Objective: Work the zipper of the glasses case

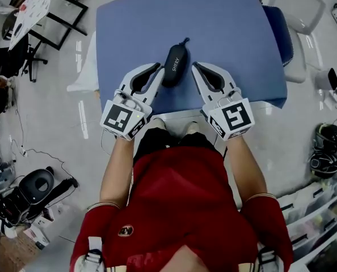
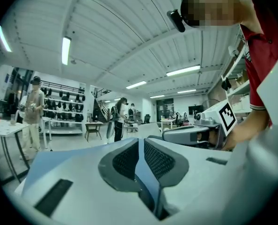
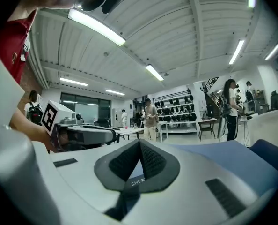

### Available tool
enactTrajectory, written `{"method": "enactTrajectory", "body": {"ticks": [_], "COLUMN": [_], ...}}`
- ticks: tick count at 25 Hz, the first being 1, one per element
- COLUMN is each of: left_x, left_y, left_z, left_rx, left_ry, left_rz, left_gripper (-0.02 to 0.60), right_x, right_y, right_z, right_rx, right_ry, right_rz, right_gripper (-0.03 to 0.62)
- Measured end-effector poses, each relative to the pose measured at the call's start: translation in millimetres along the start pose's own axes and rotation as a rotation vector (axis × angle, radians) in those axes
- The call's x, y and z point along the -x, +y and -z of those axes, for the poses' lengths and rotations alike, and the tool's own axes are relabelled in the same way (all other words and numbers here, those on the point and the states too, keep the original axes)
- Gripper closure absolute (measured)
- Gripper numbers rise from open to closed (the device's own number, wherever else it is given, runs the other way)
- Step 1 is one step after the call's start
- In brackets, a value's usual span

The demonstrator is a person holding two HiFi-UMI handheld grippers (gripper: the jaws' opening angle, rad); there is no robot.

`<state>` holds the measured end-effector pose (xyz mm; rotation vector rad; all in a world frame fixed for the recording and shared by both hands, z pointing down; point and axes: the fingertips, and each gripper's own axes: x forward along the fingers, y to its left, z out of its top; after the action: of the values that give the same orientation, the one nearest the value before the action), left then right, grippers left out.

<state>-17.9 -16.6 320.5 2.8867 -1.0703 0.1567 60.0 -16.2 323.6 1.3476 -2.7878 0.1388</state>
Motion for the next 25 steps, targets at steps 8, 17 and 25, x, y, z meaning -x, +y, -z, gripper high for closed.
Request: {"method": "enactTrajectory", "body": {"ticks": [8, 17, 25], "left_x": [37.0, 61.4, 58.5], "left_y": [12.6, 7.2, 5.5], "left_z": [-16.0, -16.4, -10.0], "left_rx": [0.003, -0.009, 0.013], "left_ry": [-0.089, -0.136, -0.141], "left_rz": [-0.129, -0.125, -0.080], "left_gripper": [0.574, 0.575, 0.575], "right_x": [-9.5, -3.8, 1.4], "right_y": [37.9, 55.2, 54.0], "right_z": [-30.5, -23.4, -12.3], "right_rx": [-0.021, 0.038, 0.033], "right_ry": [-0.121, -0.111, -0.079], "right_rz": [-0.049, -0.005, 0.044], "right_gripper": [0.595, 0.595, 0.595]}}
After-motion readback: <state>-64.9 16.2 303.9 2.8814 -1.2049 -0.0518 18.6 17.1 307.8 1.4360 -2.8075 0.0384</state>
